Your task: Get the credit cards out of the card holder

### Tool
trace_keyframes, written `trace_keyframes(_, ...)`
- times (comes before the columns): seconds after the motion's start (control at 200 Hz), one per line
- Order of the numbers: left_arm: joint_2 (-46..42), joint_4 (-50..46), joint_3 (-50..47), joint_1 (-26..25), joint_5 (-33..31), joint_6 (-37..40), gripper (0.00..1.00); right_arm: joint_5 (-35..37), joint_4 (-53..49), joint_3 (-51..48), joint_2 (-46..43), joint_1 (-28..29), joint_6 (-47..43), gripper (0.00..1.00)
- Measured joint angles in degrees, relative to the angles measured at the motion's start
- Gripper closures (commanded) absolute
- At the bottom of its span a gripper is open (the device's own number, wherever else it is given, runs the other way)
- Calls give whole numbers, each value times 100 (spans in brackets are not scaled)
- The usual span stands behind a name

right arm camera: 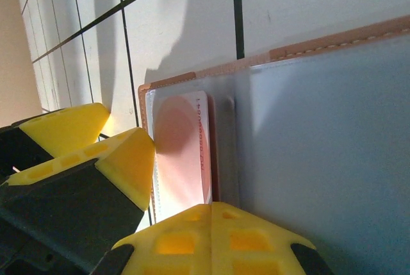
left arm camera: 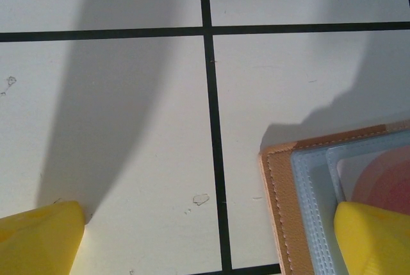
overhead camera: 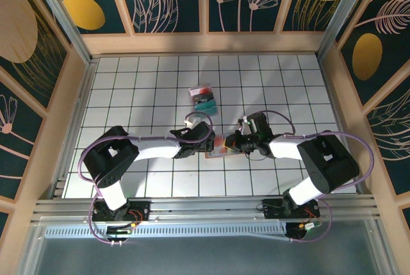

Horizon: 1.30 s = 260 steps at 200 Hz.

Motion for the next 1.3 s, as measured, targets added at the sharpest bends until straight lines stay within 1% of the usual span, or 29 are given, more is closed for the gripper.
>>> trace_keyframes(0.315,35,-37,42,0,-52,52,1,149,-262,-22,-345,-122,-42,100)
trace_keyframes(0.55,46,-37,57,2,-52,149,1,168,-295,-31,-391,-131,-37,100)
trace_keyframes(0.766,105,-33,111,2,-50,195,1,81,-46,-155,-391,-131,33,100)
trace_keyframes(0.856,133,-26,142,2,-57,219,1,-9,138,-208,-391,-133,136,97)
trace_keyframes(1.126,164,-22,162,0,-111,245,1,-111,391,-280,-391,-151,289,97)
trace_keyframes(1.256,175,-17,168,0,-114,245,1,-116,402,-289,-400,-175,319,96)
trace_keyframes(1.301,175,-17,168,2,-114,245,1,-118,413,-289,-407,-179,330,93)
